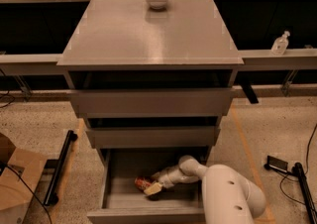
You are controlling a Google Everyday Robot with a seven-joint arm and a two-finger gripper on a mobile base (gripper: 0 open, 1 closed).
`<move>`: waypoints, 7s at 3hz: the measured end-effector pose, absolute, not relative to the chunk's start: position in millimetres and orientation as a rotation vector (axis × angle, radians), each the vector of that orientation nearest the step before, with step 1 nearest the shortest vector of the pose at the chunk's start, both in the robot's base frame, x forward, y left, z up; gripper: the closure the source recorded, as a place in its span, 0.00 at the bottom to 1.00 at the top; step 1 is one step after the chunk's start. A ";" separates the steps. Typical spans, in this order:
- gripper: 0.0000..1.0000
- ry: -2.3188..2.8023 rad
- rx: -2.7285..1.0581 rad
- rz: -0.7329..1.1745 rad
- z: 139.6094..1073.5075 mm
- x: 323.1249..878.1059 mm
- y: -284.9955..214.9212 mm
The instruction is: Pick coke can from bottom drawer and place on counter
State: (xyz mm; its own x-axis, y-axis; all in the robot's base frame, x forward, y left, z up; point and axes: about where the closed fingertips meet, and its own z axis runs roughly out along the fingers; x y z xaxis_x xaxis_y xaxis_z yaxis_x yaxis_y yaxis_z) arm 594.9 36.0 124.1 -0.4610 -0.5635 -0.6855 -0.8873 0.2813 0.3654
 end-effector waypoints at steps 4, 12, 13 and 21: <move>1.00 1.981 -1.545 0.968 291.9 596.8 6.0; 1.00 1.684 -1.736 0.297 667.7 439.6 -93.5; 1.00 1.710 -1.721 0.290 662.4 438.2 -103.2; 1.00 1.554 -1.747 -0.238 907.3 611.3 -163.9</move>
Offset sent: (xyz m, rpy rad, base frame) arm 0.0294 -0.0186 0.1354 0.0247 -0.1474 0.0381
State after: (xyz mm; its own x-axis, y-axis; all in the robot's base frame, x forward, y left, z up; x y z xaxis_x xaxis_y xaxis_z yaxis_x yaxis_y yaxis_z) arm 611.3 -163.9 907.3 0.2381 -0.9090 -0.3422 -0.7646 0.0418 -0.6431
